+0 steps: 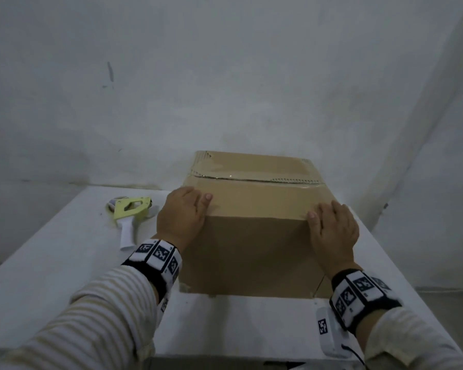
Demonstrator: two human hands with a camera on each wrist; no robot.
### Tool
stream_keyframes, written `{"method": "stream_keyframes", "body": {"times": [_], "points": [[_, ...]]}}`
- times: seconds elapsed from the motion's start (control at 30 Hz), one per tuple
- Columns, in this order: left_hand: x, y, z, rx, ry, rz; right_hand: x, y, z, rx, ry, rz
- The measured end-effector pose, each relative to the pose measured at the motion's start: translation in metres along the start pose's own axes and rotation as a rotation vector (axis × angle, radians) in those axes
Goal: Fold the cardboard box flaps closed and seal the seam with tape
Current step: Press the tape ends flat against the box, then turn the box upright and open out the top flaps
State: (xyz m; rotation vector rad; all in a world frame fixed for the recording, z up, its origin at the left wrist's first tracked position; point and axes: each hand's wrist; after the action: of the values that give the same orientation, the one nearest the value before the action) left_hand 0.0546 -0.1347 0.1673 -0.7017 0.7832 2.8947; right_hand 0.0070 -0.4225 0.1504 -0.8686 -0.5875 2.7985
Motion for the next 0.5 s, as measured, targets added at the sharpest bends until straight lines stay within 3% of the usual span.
{"method": "stream_keyframes", "body": {"times": [0.23, 0.5], "points": [[0.017, -0.005, -0.012, 0.369, 0.156, 0.241, 0.005, 0.013, -0.006, -0.186, 0.01, -0.031], [0.03, 0.004, -0.008, 0.49, 0.061, 0.364, -0.002, 0.007, 0.002, -0.424, -0.026, -0.181]]}}
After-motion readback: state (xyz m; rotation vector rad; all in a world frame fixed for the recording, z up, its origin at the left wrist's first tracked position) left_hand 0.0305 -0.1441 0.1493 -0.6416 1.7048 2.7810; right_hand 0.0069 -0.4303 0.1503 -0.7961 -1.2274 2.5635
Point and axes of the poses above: each hand's wrist, its own x-axis away from the middle knuckle, its own z-axis out of the back of the hand, y = z × x, and after that the axes turned 6 degrees about z, right-handed
